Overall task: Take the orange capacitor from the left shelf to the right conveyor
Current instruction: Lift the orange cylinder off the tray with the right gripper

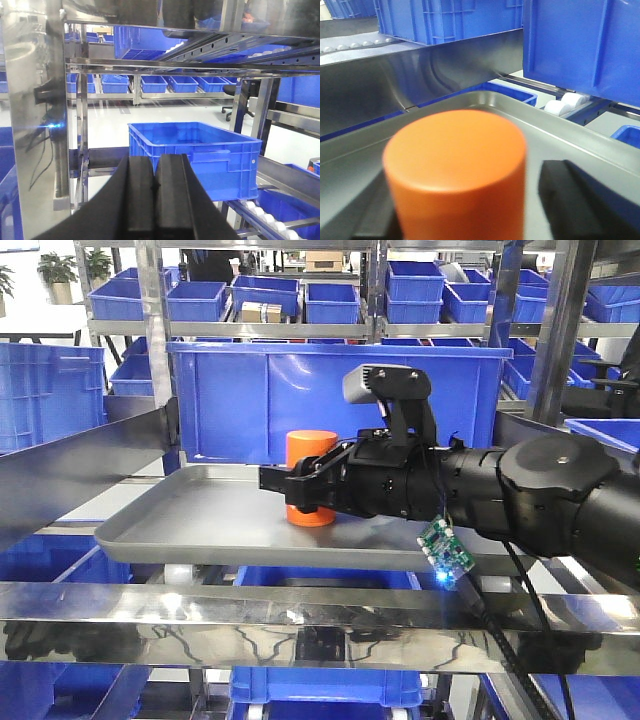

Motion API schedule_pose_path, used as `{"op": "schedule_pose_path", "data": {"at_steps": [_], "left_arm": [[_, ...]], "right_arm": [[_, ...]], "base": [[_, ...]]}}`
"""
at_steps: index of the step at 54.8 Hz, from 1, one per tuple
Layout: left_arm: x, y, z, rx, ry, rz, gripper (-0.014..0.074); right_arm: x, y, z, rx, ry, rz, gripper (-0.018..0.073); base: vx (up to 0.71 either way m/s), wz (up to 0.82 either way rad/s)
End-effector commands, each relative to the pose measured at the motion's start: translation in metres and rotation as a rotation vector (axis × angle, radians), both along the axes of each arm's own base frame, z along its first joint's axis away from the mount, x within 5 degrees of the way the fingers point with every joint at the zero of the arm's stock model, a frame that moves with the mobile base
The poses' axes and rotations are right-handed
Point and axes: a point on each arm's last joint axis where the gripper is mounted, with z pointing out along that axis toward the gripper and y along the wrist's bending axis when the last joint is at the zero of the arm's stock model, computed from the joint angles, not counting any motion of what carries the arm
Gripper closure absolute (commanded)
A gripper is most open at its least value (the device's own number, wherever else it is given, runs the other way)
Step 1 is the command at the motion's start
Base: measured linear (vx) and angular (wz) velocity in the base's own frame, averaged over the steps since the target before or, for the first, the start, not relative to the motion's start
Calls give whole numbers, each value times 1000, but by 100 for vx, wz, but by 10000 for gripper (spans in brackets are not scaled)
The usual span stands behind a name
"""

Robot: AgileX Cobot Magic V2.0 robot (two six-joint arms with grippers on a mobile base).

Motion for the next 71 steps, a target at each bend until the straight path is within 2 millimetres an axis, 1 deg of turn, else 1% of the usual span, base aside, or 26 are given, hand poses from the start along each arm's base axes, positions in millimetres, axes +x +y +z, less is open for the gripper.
{"op": "schedule_pose_path", "data": {"at_steps": [1,5,8,16,25,34,37,47,55,58,62,65,71], "left_arm": [[-3,1,18,-37,-110,-5,603],[-3,1,18,-37,-110,-5,603],[-3,1,18,-37,-110,-5,603],[-3,1,18,-37,-110,-5,603],[-3,1,18,-37,-110,-5,603],[-3,1,18,-37,-110,-5,603],[-3,1,18,-37,-110,-5,603],[-3,1,18,-37,-110,-5,603],[-3,1,18,-37,-110,-5,603],[-3,1,18,-37,-110,-5,603],[-3,1,18,-37,-110,-5,603],[-3,1,18,-37,-110,-5,603],[-3,1,18,-37,-110,-5,603]], "right_arm": [[-8,-5,32,55,-77,-24,251],[-8,-5,32,53,-79,-27,448],[-8,-5,31,45,-85,-24,570],[-12,-7,36,23,-110,-21,568],[-30,-19,60,-43,-203,-40,567],[-64,-39,92,-116,-273,-77,567],[-77,-47,99,-173,-280,-90,567],[-117,-77,118,-293,-234,-190,567],[-147,-96,130,-327,-226,-257,567],[-159,-102,131,-318,-223,-269,567],[-173,-108,127,-310,-232,-272,567],[-187,-114,118,-297,-251,-280,567],[-208,-125,97,-276,-299,-300,567]], "base": [[0,0],[0,0],[0,0],[0,0],[0,0],[0,0],[0,0],[0,0],[0,0],[0,0],[0,0],[0,0],[0,0]]}}
